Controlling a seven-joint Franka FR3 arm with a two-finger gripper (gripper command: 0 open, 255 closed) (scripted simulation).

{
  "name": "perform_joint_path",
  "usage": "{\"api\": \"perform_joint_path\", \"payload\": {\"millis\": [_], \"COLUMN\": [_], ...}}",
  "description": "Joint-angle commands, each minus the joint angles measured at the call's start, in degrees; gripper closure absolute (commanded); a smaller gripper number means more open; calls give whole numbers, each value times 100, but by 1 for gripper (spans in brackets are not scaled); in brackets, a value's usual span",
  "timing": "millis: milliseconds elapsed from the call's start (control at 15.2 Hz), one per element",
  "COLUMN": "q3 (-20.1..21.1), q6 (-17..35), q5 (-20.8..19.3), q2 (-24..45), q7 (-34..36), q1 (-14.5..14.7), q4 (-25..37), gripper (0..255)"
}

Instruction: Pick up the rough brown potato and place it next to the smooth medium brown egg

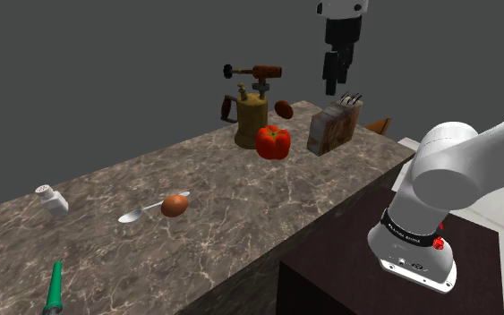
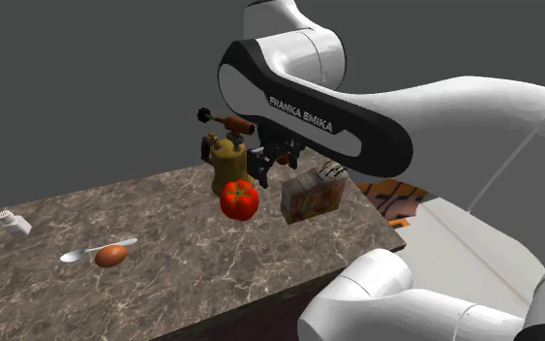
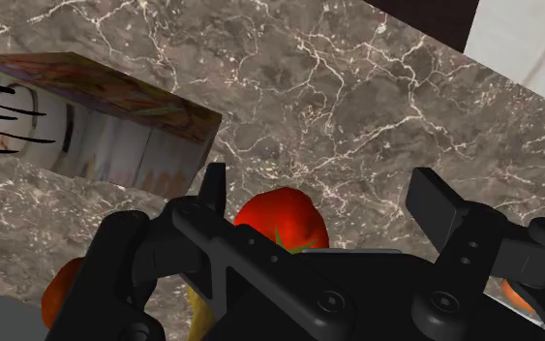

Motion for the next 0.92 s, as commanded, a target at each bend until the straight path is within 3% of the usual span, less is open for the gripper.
{"api": "perform_joint_path", "payload": {"millis": [0,858], "q3": [0,-196], "q6": [0,2000], "q5": [0,-614], "q2": [0,2459], "q7": [0,538], "q1": [0,-394], "q4": [0,465], "gripper": [0,0]}}
